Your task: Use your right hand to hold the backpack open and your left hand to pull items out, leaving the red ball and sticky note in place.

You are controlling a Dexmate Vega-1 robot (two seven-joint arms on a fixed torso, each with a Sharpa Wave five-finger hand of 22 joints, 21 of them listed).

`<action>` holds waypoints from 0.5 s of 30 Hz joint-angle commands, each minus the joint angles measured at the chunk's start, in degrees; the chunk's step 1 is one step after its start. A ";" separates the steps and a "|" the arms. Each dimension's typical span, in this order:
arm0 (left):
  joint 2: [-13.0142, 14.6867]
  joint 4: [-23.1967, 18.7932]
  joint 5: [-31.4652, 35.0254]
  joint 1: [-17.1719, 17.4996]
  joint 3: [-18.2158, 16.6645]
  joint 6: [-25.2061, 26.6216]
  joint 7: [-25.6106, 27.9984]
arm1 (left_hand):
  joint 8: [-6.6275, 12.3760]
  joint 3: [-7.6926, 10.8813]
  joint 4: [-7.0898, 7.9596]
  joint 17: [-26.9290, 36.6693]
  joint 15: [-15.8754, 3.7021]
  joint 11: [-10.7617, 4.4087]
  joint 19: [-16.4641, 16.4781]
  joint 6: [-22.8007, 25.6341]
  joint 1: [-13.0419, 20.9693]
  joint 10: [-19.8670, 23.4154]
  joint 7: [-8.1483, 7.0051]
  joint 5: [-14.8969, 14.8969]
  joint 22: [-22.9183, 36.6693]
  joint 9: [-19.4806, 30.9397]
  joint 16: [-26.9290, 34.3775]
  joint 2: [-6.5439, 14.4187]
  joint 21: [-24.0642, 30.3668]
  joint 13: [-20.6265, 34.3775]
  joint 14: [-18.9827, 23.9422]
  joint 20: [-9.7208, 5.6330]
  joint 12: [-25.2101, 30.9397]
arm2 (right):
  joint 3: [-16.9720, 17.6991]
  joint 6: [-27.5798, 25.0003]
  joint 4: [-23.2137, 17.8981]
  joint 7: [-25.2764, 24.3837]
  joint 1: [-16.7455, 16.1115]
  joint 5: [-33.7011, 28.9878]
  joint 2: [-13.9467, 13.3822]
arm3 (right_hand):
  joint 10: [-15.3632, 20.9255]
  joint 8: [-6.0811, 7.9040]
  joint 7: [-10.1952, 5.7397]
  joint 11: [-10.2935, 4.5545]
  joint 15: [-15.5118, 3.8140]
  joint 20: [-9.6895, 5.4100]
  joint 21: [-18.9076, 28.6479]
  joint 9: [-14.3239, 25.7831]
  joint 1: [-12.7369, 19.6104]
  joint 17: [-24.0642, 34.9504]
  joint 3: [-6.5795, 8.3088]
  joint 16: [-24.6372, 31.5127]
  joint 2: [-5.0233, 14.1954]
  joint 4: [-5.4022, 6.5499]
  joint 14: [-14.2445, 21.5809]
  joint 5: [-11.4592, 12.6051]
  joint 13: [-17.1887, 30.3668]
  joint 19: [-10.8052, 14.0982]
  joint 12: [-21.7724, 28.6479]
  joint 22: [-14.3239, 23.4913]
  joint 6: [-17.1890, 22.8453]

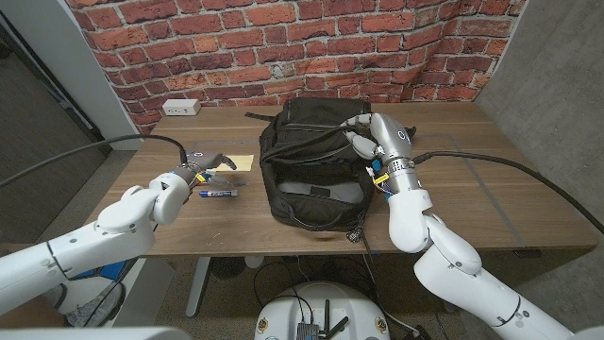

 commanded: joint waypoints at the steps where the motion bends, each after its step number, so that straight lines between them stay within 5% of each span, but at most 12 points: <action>1: -1.59 2.38 -7.56 0.28 -2.63 -3.40 5.21 | 0.36 -0.32 0.06 0.18 -7.18 0.01 -0.27 -0.13 -0.43 -0.51 -0.04 0.03 0.00 0.20 0.30 0.36 -0.01 0.02 -0.67 -8.21 0.16 | 0.81 -0.72 -2.72 2.37 -1.96 -0.76 -2.07 | 0.24 0.35 -0.10 -0.34 -6.29 -8.09 0.26 0.18 0.01 0.13 0.20 -0.17 0.40 0.19 -0.33 0.33 0.35 -0.08 0.15 0.13 0.51; 15: -3.35 4.71 -11.19 -2.22 -1.68 -5.81 7.53 | 0.63 -0.08 -0.13 0.14 -6.82 0.21 -0.54 0.16 -0.37 -0.81 0.34 0.21 0.01 0.19 0.46 1.38 0.15 0.02 -0.95 -7.73 0.30 | 2.23 -1.69 -5.62 4.57 -4.83 -1.48 -4.25 | 0.20 0.37 -0.38 -0.44 -6.29 -8.07 0.34 0.18 -0.18 0.19 0.12 -0.27 0.33 0.24 -0.45 0.31 0.37 -0.15 0.11 0.12 0.51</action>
